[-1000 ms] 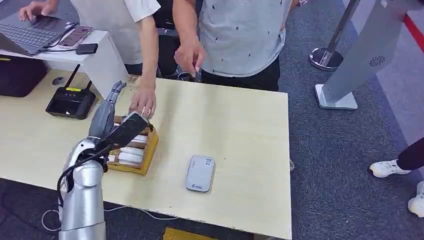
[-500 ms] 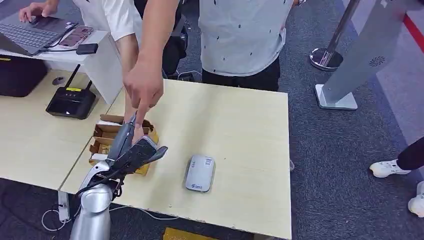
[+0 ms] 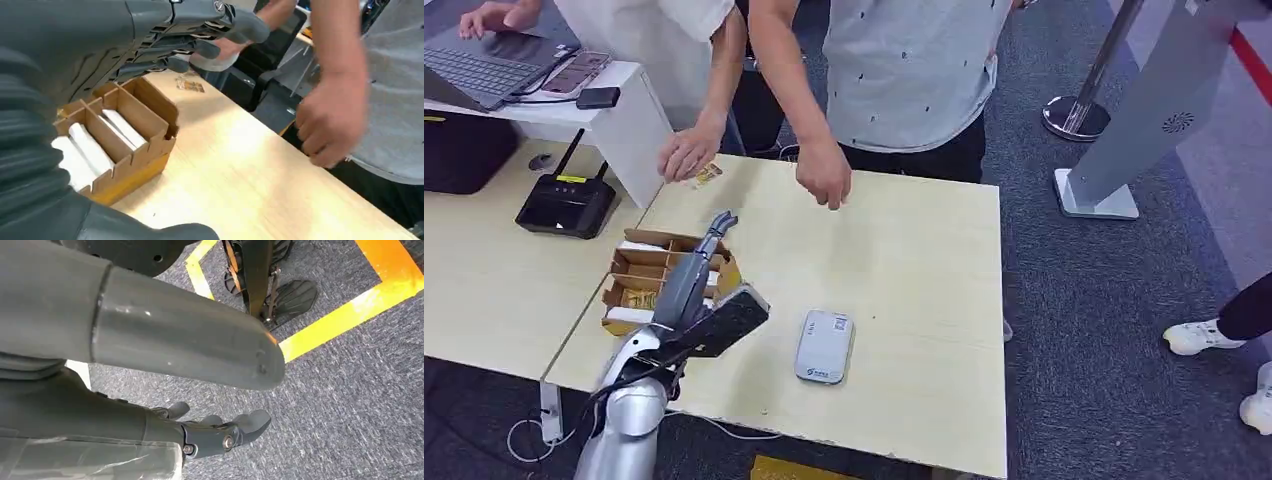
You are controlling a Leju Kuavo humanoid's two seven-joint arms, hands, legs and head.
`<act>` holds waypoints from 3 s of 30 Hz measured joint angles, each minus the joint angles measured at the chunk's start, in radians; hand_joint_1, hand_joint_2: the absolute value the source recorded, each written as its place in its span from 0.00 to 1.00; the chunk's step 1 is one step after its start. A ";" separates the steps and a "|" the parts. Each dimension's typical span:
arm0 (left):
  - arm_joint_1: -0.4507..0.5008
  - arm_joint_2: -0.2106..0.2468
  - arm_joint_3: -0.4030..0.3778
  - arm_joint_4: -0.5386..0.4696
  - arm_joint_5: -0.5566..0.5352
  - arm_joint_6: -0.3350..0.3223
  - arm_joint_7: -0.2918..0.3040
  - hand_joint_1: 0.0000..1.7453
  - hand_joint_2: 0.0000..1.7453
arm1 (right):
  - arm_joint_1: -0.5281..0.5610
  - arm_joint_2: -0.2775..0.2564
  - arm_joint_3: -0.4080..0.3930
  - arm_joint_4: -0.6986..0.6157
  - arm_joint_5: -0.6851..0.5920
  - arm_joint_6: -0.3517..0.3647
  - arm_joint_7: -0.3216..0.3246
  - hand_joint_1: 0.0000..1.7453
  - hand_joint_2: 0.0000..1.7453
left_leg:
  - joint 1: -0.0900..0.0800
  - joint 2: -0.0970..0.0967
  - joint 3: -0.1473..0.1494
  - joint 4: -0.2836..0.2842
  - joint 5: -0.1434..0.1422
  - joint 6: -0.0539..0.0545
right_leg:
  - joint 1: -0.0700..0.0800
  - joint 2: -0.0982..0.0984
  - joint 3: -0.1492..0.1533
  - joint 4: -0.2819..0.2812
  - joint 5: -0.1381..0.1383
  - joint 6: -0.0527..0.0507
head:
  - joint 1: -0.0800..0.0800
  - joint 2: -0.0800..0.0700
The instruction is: Pass the card to the sensor for recognition and then transmit it.
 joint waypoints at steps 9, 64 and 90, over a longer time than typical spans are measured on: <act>0.011 0.021 -0.040 -0.001 -0.061 0.016 -0.002 0.00 1.00 | 0.000 0.000 0.000 0.000 -0.002 0.000 0.000 0.00 0.00 | 0.000 0.000 0.000 0.000 0.000 0.000 | 0.000 0.000 0.000 0.000 0.000 0.000 | 0.000 0.000; 0.087 0.228 -0.163 0.036 -0.532 0.048 0.121 0.00 1.00 | 0.003 -0.005 0.000 0.000 -0.032 -0.002 -0.010 0.00 0.00 | 0.000 0.000 0.000 0.000 0.000 0.000 | 0.000 0.000 0.000 0.000 -0.001 0.000 | 0.000 0.000; 0.234 0.128 -0.169 -0.126 -0.433 0.098 0.113 0.00 1.00 | 0.004 -0.005 -0.008 0.000 -0.060 -0.023 -0.006 0.00 0.00 | 0.000 0.000 -0.001 0.000 -0.001 0.001 | 0.000 0.000 0.000 0.000 -0.001 0.000 | 0.000 0.000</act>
